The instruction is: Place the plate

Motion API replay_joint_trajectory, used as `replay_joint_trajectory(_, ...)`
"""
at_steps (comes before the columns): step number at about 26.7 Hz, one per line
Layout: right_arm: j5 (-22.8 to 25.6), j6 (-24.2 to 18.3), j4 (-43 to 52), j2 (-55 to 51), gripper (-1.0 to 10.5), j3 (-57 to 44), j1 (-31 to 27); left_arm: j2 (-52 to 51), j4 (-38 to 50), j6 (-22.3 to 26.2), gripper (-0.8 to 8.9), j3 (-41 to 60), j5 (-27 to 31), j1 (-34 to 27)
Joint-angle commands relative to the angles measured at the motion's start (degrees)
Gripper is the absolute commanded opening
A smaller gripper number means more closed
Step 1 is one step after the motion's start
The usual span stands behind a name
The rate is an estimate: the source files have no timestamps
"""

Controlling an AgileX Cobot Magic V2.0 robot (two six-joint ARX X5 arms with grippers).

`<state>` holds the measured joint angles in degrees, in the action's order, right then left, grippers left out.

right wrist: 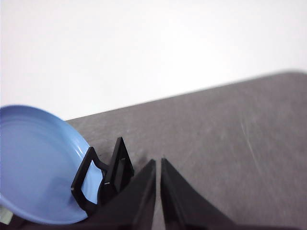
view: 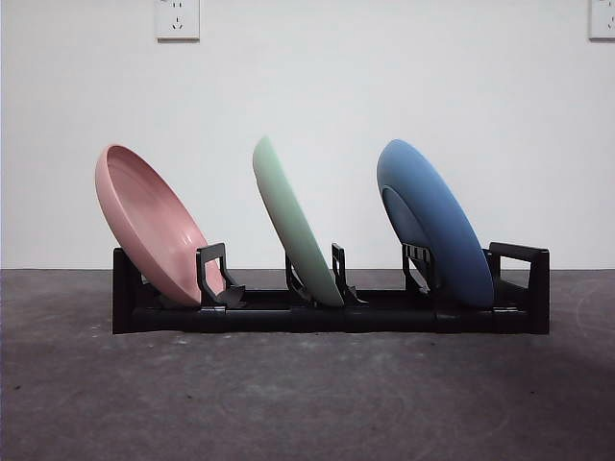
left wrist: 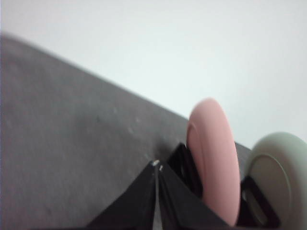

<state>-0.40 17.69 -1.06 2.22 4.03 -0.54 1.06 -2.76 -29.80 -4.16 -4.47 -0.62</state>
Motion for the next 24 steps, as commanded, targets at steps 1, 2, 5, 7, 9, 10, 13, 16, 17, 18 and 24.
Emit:
replay_joint_trajectory(1, -0.07, 4.33, -3.89, 4.26, 0.2, 5.53, -0.09, 2.38, -3.65, -2.36, 0.12, -7.17, -0.11, -0.11)
replay_joint_trajectory(2, -0.96, 4.15, -5.42, 6.23, 0.2, 7.54, -0.09, 3.72, -5.77, -1.44, 0.12, -9.38, -0.13, -0.11)
replay_joint_trajectory(5, -5.22, 3.37, -10.12, 13.29, 0.2, 14.73, -0.07, 9.38, -13.77, 3.3, 0.12, -17.33, -1.53, -0.11)
replay_joint_trajectory(7, -8.28, 2.34, -13.66, 18.29, 0.2, 20.22, -0.04, 14.29, -19.04, 6.4, 0.12, -23.12, -3.48, -0.11)
replay_joint_trajectory(9, -10.88, 1.01, -16.94, 22.8, 0.2, 25.53, 0.02, 19.08, -23.34, 8.98, 0.12, -28.35, -5.14, -0.11)
replay_joint_trajectory(10, -12.2, 0.22, -18.69, 25.14, 0.2, 28.46, 0.02, 21.18, -25.22, 10.01, 0.12, -30.53, -5.25, -0.11)
replay_joint_trajectory(13, -15.89, -2.47, -23.96, 31.78, 0.2, 36.98, 0.04, 28.33, -31.87, 12.02, 0.12, -37.64, -5.25, -0.11)
replay_joint_trajectory(16, -18.58, -4.39, -29.33, 38.34, 0.2, 45.66, 0.28, 35.39, -36.65, 14.8, 0.12, -43.71, -6.1, 0.0)
replay_joint_trajectory(17, -19.34, -4.83, -30.84, 40.24, 0.2, 48.17, 0.55, 37.55, -37.77, 15.67, 0.12, -45.44, -6.64, 0.02)
replay_joint_trajectory(18, -19.87, -5.14, -32.57, 42.36, 0.2, 50.99, 0.92, 40.35, -39.34, 16.63, 0.11, -47.8, -7.63, 0.09)
replay_joint_trajectory(24, -22.82, -6.56, -44.52, 55.65, 0.2, 67.04, 3.85, 53.9, -50.14, 21.77, 0.11, -61.44, -9.73, 2.08)
